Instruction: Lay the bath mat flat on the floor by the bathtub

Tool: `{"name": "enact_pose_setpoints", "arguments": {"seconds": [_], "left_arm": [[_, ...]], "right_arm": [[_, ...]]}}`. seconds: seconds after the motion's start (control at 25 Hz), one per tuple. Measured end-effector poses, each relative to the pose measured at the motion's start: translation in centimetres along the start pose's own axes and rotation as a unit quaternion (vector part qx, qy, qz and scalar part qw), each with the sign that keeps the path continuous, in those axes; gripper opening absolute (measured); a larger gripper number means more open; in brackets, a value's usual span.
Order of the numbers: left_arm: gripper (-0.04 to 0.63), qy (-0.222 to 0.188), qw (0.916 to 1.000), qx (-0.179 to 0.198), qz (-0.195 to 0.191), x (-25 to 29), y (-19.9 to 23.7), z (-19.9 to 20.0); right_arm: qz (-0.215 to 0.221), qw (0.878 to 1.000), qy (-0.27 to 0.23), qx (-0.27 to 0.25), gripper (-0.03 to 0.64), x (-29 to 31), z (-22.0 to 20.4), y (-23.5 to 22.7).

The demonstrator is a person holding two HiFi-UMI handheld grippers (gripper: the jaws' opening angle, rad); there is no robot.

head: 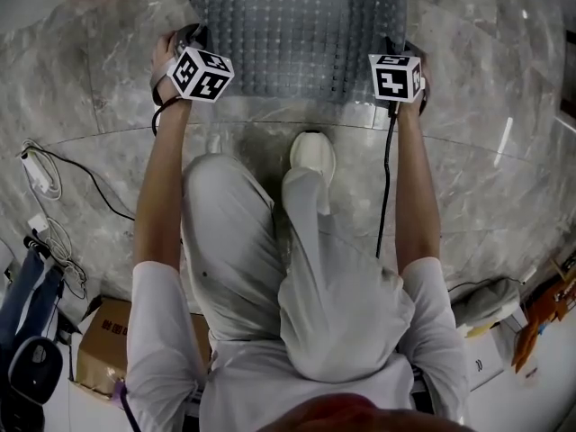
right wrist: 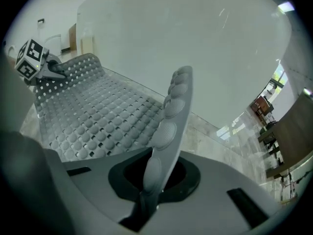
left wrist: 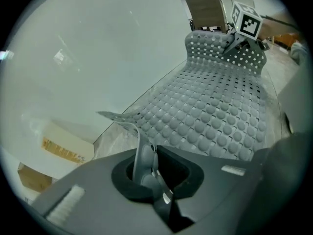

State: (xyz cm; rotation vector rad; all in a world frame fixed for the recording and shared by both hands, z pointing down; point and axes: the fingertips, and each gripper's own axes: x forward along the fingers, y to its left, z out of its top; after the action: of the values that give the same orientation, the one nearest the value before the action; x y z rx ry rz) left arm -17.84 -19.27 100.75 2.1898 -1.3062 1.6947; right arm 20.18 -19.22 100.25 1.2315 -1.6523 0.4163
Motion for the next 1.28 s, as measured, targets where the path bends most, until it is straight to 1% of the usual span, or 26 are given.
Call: {"name": "enact_pose_setpoints", "arguments": {"seconds": [0.12,0.24,0.32,0.48,0.56,0.6,0.72,0.84,1.0,1.12,1.28], "left_arm": [[0.014,0.018,0.9995,-0.026,-0.003,1.1,1.0,-1.8],[0.025,0.029,0.9984,-0.047,-0.008,2.0,1.8,-3.8],[0.026,0.030,0.9976,-0.062,-0.012,2.5,2.0,-4.4],[0.039,0.027,0.9936,-0.107,-0.024,2.9,2.4,-5.2],[0.043,0.023,0.9920,-0.120,-0.031,3.0,2.5,-5.5],[0.044,0.022,0.9910,-0.128,-0.035,3.1,2.5,-5.6],[0.054,0.015,0.9860,-0.159,-0.048,3.3,2.6,-5.9],[0.057,0.008,0.9810,-0.182,-0.067,3.5,2.9,-6.4],[0.079,0.003,0.9745,-0.207,-0.088,3.8,3.2,-6.7],[0.107,0.000,0.9703,-0.219,-0.103,4.0,3.5,-6.9],[0.145,-0.001,0.9606,-0.251,-0.120,4.1,4.1,-7.3]], "right_arm": [[-0.010,1.000,0.010,0.002,0.018,1.1,-1.1,-1.7],[-0.011,1.000,0.013,0.010,0.018,2.1,-2.2,-3.0],[-0.008,1.000,0.010,0.021,0.020,2.9,-3.0,-3.8],[0.001,0.999,0.000,0.039,0.031,4.4,-4.3,-4.9],[0.007,0.999,-0.003,0.043,0.034,4.9,-4.7,-5.1],[0.009,0.999,-0.007,0.046,0.043,5.1,-4.8,-5.3],[0.015,0.998,-0.026,0.063,0.103,5.2,-5.2,-6.2],[0.044,0.994,-0.050,0.092,0.150,5.1,-5.4,-6.8],[0.097,0.983,-0.073,0.139,0.172,5.2,-6.1,-7.2],[0.125,0.975,-0.076,0.170,0.207,5.4,-7.2,-7.5],[0.143,0.968,-0.068,0.195,0.265,5.1,-8.8,-8.4]]}}
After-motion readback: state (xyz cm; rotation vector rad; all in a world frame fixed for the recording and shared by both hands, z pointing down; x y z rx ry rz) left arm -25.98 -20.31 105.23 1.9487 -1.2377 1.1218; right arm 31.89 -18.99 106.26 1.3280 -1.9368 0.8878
